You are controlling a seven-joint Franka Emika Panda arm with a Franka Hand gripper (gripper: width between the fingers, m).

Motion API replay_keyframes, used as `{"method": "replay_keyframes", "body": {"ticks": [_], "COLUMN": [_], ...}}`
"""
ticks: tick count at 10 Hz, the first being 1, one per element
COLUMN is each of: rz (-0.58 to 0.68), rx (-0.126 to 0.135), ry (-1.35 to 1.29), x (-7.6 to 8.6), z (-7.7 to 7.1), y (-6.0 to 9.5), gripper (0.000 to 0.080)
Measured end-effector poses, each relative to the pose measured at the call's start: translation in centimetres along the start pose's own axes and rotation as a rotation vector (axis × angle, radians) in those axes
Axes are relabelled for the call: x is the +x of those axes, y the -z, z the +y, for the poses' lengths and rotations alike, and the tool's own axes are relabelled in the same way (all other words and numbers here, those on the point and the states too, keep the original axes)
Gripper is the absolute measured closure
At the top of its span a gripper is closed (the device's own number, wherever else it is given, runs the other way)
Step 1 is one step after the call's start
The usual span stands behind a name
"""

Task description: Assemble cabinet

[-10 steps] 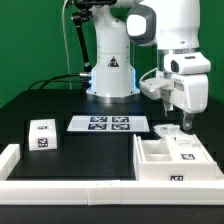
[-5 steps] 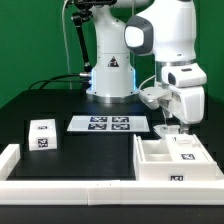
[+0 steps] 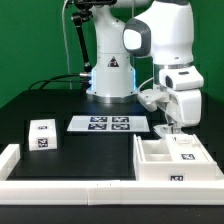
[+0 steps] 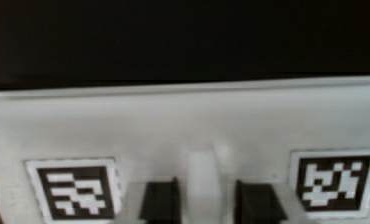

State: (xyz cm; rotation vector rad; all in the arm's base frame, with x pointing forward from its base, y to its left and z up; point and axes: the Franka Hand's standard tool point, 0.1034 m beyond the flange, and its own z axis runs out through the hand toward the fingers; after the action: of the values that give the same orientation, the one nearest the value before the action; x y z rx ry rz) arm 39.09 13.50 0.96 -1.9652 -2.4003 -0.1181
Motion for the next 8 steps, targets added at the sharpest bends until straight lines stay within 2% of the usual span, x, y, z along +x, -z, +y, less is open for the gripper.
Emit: {"method": "replay_keyframes", "body": {"ticks": [4, 8], "rz": [-0.004, -0.097], "rx": [0.0, 0.035], "ry": [-0.002, -0.037], "x": [-0.2, -3.4], "z": [0.1, 0.7], "y": [0.2, 3.7], "gripper": [0.0731, 0.0731]}}
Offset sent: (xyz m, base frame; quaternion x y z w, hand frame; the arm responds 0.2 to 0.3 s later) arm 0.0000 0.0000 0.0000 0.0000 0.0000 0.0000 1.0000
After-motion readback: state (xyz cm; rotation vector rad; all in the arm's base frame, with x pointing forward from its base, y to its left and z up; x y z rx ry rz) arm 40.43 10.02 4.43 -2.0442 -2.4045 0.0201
